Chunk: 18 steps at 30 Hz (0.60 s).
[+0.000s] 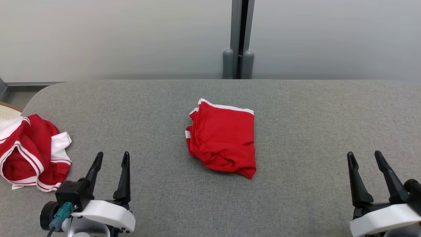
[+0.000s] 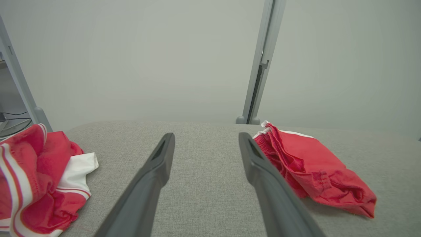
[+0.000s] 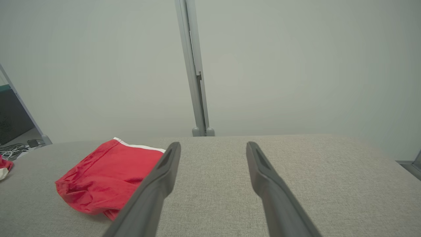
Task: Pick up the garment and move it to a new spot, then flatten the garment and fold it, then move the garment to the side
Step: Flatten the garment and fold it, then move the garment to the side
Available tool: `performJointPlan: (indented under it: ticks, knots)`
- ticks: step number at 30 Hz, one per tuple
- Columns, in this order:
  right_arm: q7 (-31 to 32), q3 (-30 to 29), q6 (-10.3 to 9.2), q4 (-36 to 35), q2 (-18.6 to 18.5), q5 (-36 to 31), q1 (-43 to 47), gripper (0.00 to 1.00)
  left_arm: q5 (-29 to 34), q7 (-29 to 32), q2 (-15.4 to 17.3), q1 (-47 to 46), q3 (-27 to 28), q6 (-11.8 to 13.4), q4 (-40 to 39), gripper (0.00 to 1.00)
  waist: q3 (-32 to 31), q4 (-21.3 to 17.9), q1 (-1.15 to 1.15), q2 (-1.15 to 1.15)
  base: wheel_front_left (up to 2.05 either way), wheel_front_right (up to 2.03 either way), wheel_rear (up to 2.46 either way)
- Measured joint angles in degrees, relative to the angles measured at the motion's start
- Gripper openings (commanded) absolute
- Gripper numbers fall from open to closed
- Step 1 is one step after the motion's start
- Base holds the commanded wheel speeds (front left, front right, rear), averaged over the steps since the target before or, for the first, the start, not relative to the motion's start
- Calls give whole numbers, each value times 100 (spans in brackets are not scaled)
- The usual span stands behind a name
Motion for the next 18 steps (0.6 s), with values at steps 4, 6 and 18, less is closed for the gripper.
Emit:
performJointPlan:
  ticks: [4, 6, 18]
  knots:
    - [0, -13, 0, -7, 20, -26, 1, 100, -2, 14, 15, 4, -12, 8, -12, 100, -13, -8, 0, 0, 0, 0, 0]
    - [13, -25, 0, -14, 25, -27, 2, 100, -9, 15, 22, 4, -22, 11, -22, 100, -3, -9, 0, 0, 0, 0, 0]
    - [101, -136, 0, 40, 15, -53, -25, 100, -25, -42, -36, -215, -188, 20, -126, 100, 174, 194, 0, 0, 0, 0, 0]
